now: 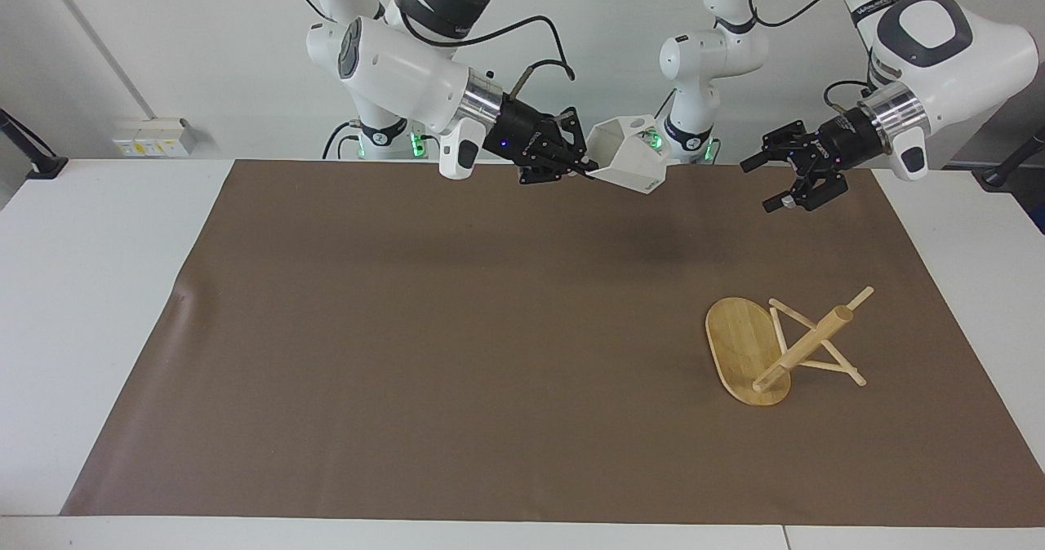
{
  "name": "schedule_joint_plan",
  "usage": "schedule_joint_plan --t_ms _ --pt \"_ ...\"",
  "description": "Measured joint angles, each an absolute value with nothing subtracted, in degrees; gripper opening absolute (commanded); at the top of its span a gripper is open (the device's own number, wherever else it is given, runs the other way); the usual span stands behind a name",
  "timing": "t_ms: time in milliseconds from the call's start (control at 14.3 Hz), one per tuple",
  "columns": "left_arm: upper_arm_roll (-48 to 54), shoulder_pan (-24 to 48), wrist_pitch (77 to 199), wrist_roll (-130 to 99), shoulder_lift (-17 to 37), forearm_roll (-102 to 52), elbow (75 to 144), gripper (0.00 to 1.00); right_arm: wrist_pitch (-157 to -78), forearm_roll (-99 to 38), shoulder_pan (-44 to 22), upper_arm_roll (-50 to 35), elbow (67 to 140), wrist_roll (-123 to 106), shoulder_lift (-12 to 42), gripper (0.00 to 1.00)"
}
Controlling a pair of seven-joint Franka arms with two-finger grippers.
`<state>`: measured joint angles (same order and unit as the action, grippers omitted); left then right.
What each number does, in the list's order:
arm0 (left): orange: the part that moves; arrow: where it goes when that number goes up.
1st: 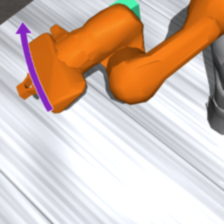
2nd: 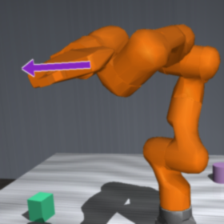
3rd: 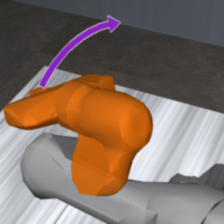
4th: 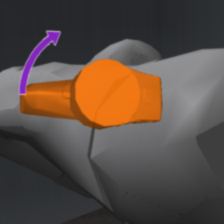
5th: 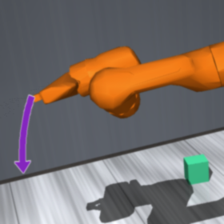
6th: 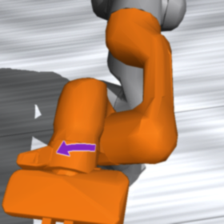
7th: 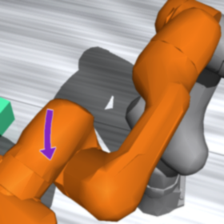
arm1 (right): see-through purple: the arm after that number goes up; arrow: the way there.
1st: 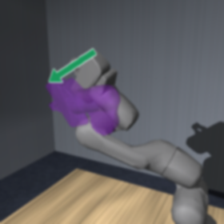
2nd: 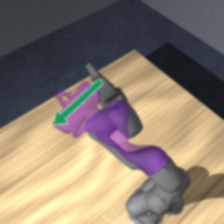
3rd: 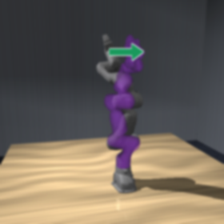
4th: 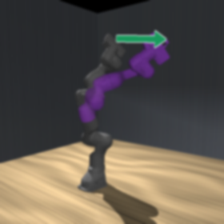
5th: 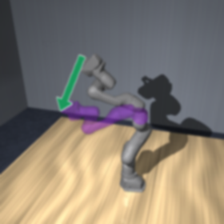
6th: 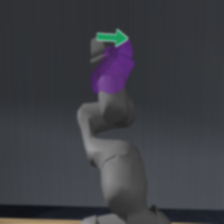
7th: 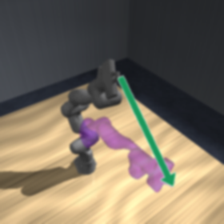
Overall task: Hang cup on rack
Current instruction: 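Grasp the cup with the left gripper while the right gripper holds it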
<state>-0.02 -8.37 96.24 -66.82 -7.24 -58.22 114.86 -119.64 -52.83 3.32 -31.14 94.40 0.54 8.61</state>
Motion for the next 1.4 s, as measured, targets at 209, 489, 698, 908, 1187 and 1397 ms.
schedule_joint_plan --t_ms 209,489,698,908,1187,1397 --pt "0.7 -8.4 95.5 -68.3 -6.6 -62.2 115.8 1.0 -119.7 -52.8 3.3 -31.1 94.3 0.5 8.6 0.0" --pt "1.6 -5.8 95.5 -69.2 -6.8 -65.9 115.8 1.0 -120.5 -52.8 3.3 -31.2 94.3 0.5 8.6 0.0" --pt "1.7 -2.4 97.4 -70.5 -6.8 -67.6 115.8 1.0 -122.4 -52.8 3.3 -31.6 94.3 0.5 8.6 0.0" --pt "1.9 0.4 99.3 -73.7 -6.8 -70.0 115.8 1.0 -122.6 -52.8 3.2 -31.7 94.3 0.5 8.6 0.0" --pt "1.6 0.6 99.4 -74.7 -6.9 -71.2 115.8 1.0 -122.6 -52.8 3.1 -31.9 94.3 0.5 8.7 0.0" --pt "1.7 2.4 101.0 -75.8 -6.9 -71.2 115.8 1.0 -123.0 -52.8 3.1 -31.9 94.3 0.5 8.7 0.0"
